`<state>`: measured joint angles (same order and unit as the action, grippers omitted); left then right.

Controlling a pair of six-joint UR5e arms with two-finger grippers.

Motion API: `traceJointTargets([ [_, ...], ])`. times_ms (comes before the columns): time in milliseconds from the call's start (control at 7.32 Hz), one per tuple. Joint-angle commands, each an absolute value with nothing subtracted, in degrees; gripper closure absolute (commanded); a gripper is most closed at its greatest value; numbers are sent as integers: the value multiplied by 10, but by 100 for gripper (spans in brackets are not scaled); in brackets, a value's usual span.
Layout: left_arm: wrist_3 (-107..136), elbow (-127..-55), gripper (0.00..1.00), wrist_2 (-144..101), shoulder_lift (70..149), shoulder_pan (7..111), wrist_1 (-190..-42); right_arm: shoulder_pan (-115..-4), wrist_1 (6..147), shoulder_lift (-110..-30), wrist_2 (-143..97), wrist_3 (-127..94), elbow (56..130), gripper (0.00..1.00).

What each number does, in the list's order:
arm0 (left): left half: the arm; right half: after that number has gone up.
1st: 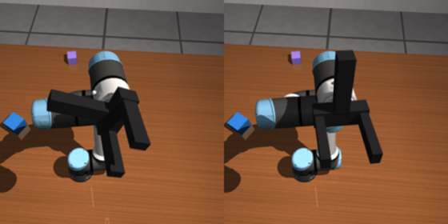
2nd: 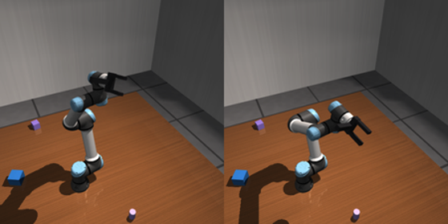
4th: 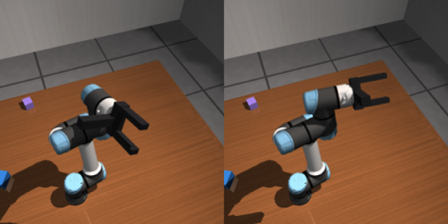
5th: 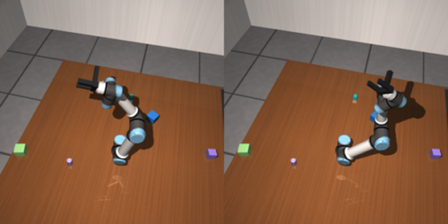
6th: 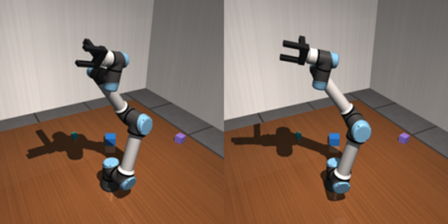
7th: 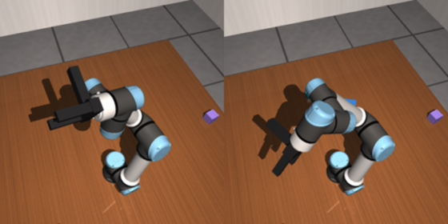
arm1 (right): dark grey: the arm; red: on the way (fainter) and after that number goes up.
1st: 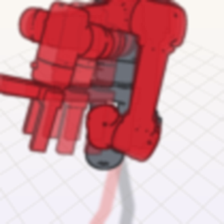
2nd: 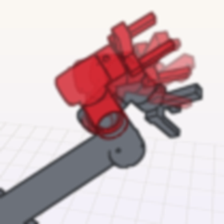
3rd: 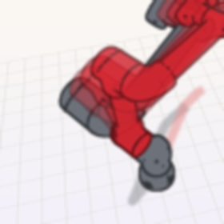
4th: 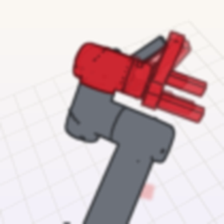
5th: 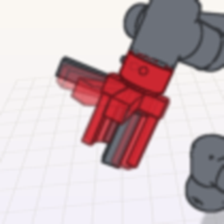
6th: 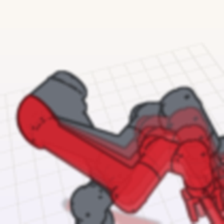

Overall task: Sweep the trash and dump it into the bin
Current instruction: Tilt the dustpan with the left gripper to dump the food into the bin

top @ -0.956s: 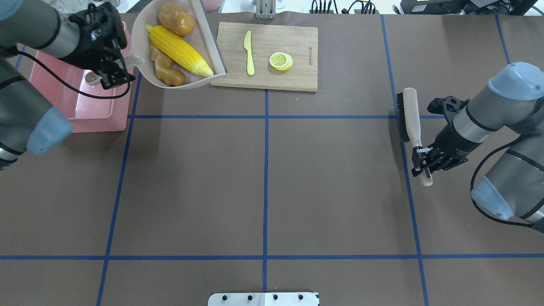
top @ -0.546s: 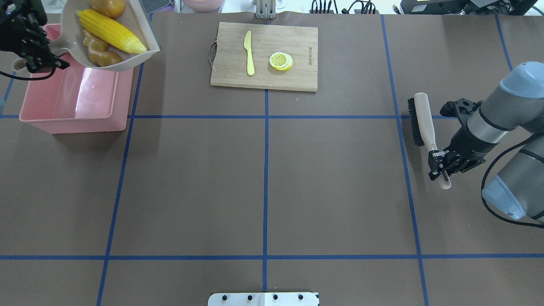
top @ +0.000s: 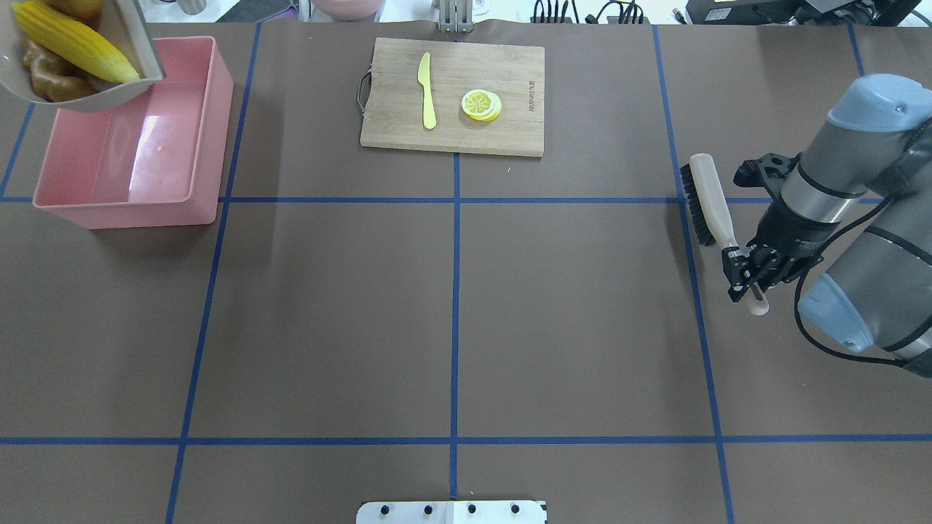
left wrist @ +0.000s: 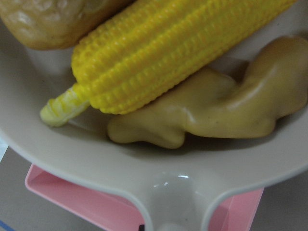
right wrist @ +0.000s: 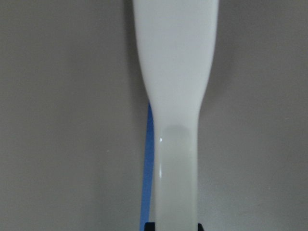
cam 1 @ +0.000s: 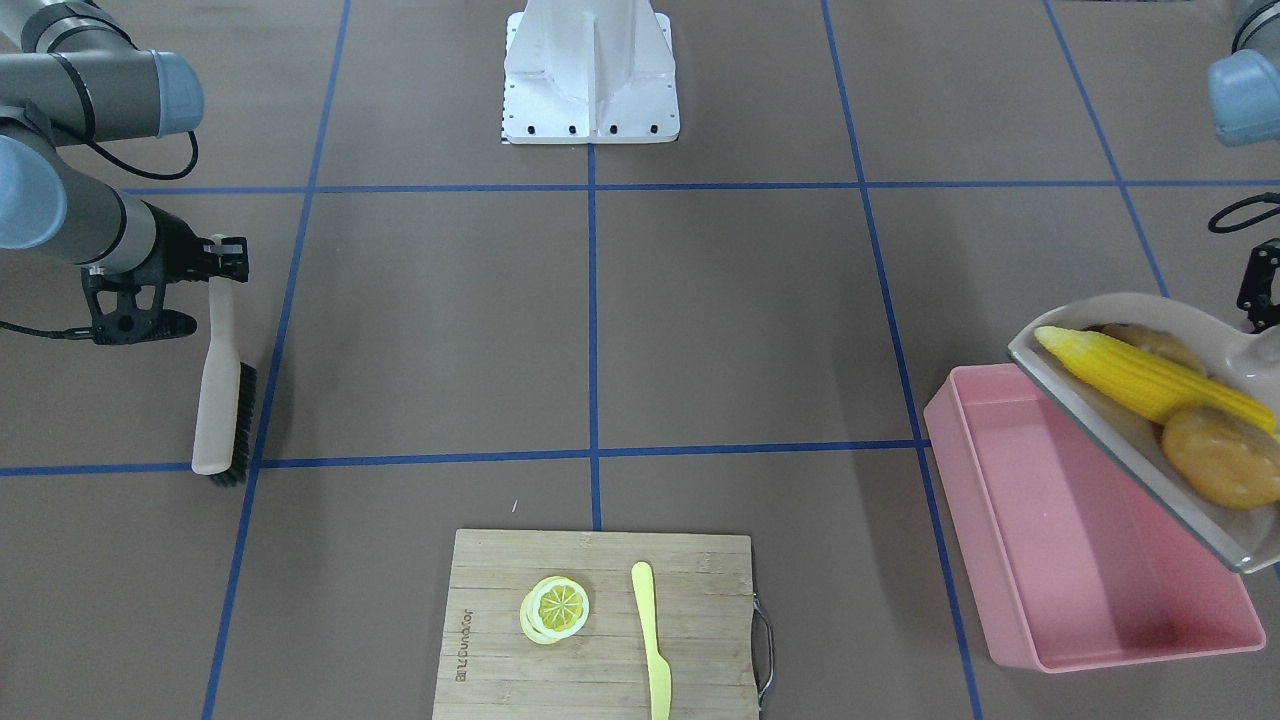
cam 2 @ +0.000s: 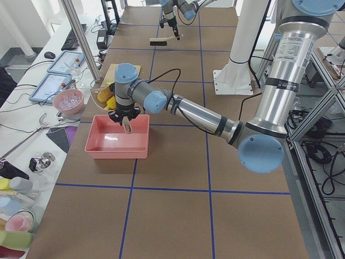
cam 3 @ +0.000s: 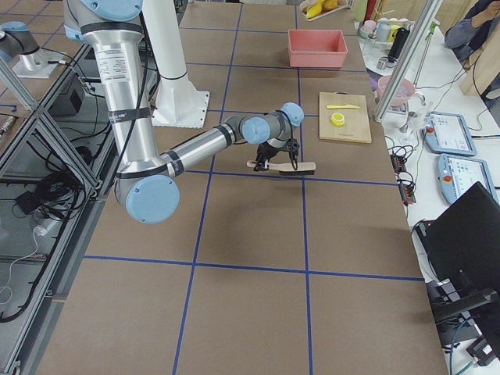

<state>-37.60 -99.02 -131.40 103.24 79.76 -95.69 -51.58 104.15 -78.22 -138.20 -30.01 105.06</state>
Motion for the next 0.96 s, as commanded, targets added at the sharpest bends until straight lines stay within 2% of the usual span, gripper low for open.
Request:
traceJointTargets([
  [0,-429,-987,100,-1311,1022,835,-877,-523,1084,-781,-1378,-262,1049,100],
  [273,-432,-966,100,-1293,1024,840,-849,-524,1067,-832,-1370,-270,1062,100],
  [819,-434,-918,100,-1254,1084,820,-769,-519,1066,-811,-1374,-336,1065,100],
])
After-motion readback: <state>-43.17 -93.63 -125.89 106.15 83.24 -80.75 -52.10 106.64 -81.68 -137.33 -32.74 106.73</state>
